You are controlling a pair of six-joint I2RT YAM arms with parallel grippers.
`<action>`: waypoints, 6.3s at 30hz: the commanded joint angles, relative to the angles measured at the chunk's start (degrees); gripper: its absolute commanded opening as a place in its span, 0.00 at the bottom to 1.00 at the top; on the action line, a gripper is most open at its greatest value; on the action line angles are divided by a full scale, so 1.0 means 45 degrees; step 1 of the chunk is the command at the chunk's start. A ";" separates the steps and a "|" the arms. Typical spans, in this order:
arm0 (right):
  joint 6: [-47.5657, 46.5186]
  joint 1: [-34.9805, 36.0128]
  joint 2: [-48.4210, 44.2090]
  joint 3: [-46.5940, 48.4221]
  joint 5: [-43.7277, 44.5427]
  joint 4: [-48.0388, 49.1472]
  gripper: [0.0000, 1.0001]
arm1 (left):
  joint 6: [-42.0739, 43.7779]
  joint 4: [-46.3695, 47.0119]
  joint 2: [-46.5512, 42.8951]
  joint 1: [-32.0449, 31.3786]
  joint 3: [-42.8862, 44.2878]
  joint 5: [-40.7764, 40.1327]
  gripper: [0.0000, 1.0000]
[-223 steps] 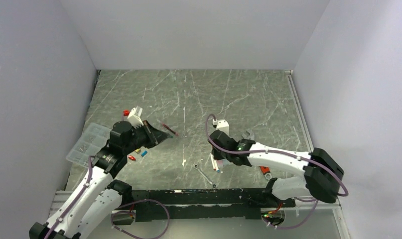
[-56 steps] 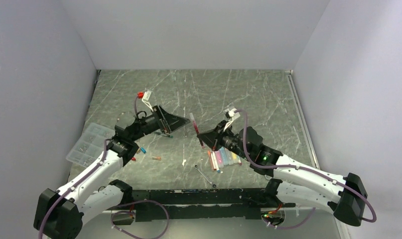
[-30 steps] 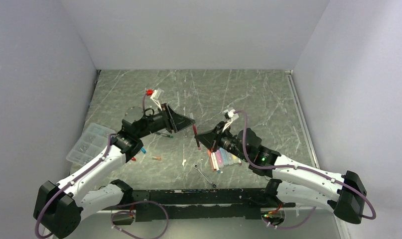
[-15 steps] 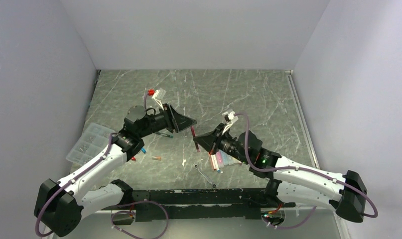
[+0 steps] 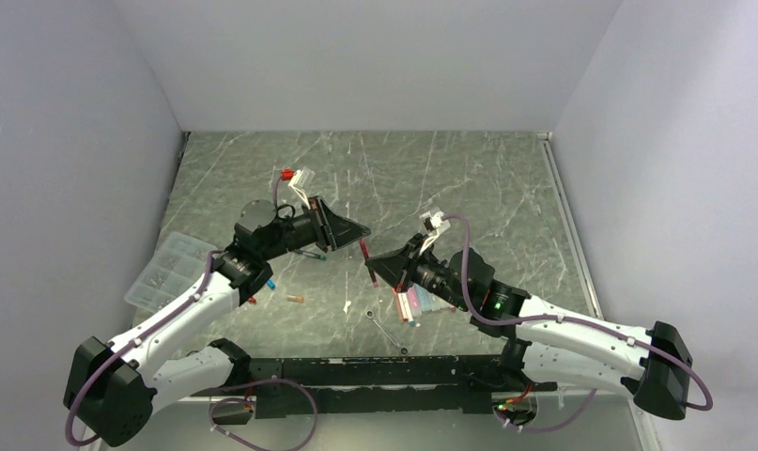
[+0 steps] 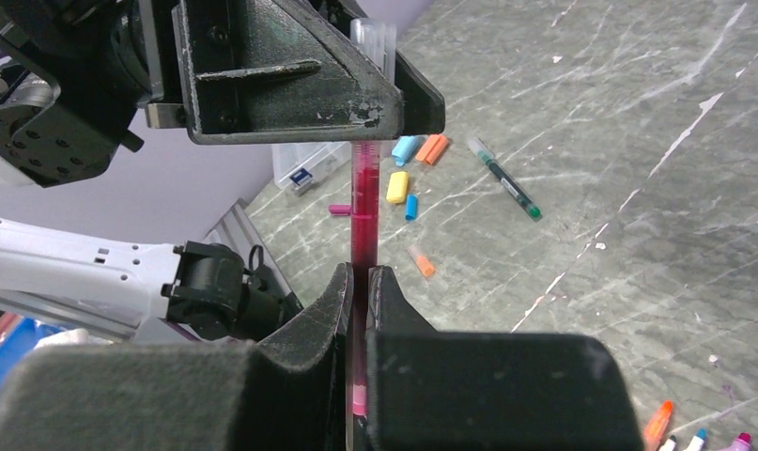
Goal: Open the pen caps
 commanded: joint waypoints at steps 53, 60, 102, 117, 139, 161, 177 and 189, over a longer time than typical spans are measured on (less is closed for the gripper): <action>0.3682 -0.2285 -0.0560 -0.0841 -0.4700 0.1818 0.00 | -0.2034 0.3644 0.0334 0.2459 0.1826 0.0682 0.00; 0.1091 -0.1378 -0.0243 0.2062 0.2936 -0.7255 0.00 | -0.0390 -0.0438 -0.0042 0.2459 0.1929 0.0278 0.00; 0.1171 -0.1578 0.9813 0.5355 0.1935 -0.6851 0.00 | -0.0450 -0.5238 -0.4990 0.2439 -0.3433 -0.0515 0.00; 0.1692 -0.1523 1.0165 0.4659 0.2490 -0.6854 0.32 | -0.0514 -0.5450 -0.4911 0.2449 -0.3563 -0.0494 0.00; 0.1339 -0.0932 1.0715 0.6002 0.1776 -0.7379 0.17 | -0.0075 -0.6490 -0.4666 0.2440 -0.3047 -0.1064 0.00; 0.0711 -0.1313 0.8558 0.4025 0.0482 -0.5056 0.26 | -0.0611 -1.0622 -0.4061 0.2440 -0.2468 -0.5844 0.00; -0.2837 -0.1230 1.2142 0.8745 -0.0730 -0.4485 0.53 | -0.2461 -1.1450 -0.3138 0.2459 -0.3044 -1.0070 0.07; -0.3880 -0.1230 1.4061 1.0520 -0.0500 -0.4551 0.55 | -0.2255 -1.1046 -0.2482 0.2459 -0.3050 -0.9928 0.37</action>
